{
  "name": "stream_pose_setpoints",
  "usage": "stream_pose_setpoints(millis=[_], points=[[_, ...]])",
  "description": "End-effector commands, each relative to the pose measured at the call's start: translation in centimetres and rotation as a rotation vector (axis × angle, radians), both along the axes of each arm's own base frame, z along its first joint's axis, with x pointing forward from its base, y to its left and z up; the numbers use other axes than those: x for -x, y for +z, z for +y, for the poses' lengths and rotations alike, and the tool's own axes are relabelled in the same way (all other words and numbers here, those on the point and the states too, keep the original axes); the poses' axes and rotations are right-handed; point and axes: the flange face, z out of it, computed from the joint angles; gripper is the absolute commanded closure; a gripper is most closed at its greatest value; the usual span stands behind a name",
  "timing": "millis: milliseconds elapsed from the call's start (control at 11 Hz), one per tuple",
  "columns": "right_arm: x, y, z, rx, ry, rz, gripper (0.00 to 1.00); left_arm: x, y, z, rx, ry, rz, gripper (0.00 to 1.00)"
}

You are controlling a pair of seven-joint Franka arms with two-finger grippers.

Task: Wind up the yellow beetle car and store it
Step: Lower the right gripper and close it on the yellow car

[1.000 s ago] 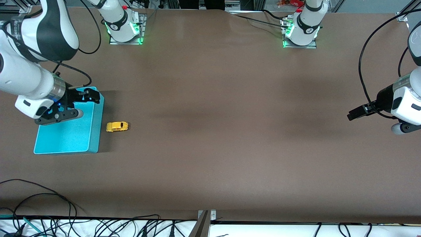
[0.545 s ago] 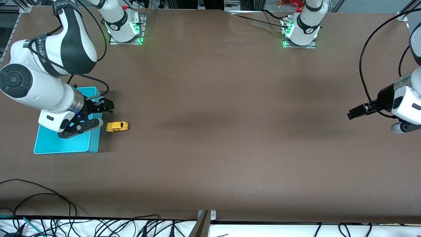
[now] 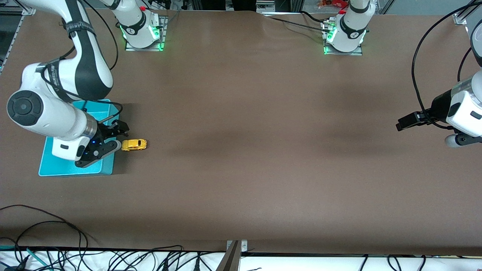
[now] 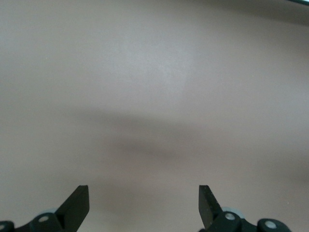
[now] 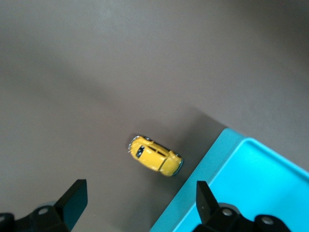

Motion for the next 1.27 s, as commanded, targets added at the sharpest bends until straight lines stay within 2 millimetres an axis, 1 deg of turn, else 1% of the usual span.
stream_pose_setpoints(millis=[0,91,182,273,364,455,545,636,727,909,1000,1182], points=[[1.2,-4.5,-2.6,-0.025,0.196,-0.019,0.00,0.3,0.8,0.2,0.026,-0.180,-0.009,0.00],[1.1,-6.1,-2.9,-0.027,0.241,-0.020,0.00,0.3,0.8,0.4,0.029,-0.197,-0.011,0.00],[1.2,-8.0,-2.9,-0.031,0.301,-0.006,0.00,0.3,0.8,0.4,0.027,-0.197,-0.011,0.00],[1.7,-10.2,-3.0,-0.040,0.371,0.007,0.00,0.3,0.7,0.2,0.016,-0.201,-0.008,0.00],[3.1,-13.1,-3.3,-0.049,0.449,0.016,0.00,0.4,0.8,0.3,-0.021,-0.207,-0.007,0.00],[4.6,-15.6,-2.9,-0.056,0.522,-0.005,0.00,0.5,0.9,0.3,-0.036,-0.216,-0.003,0.00],[5.6,-17.1,-2.6,-0.052,0.580,-0.036,0.00,0.5,0.7,-0.7,-0.032,-0.222,0.002,0.00],[6.2,-17.7,-2.5,-0.055,0.628,-0.040,0.00,0.5,0.6,-0.9,-0.021,-0.223,0.002,0.00],[6.7,-18.2,-2.0,-0.063,0.674,-0.030,0.00,0.5,0.8,-1.2,-0.016,-0.228,-0.001,0.00],[7.9,-19.4,-2.1,-0.065,0.730,-0.029,0.00,0.6,1.0,-2.6,-0.013,-0.251,-0.005,0.00],[7.9,-19.7,-2.1,-0.060,0.805,-0.061,0.00,0.7,1.1,-2.7,-0.013,-0.254,-0.007,0.00],[7.4,-19.4,-2.0,-0.047,0.920,-0.106,0.00,0.7,1.1,-2.9,-0.012,-0.262,-0.007,0.00]])
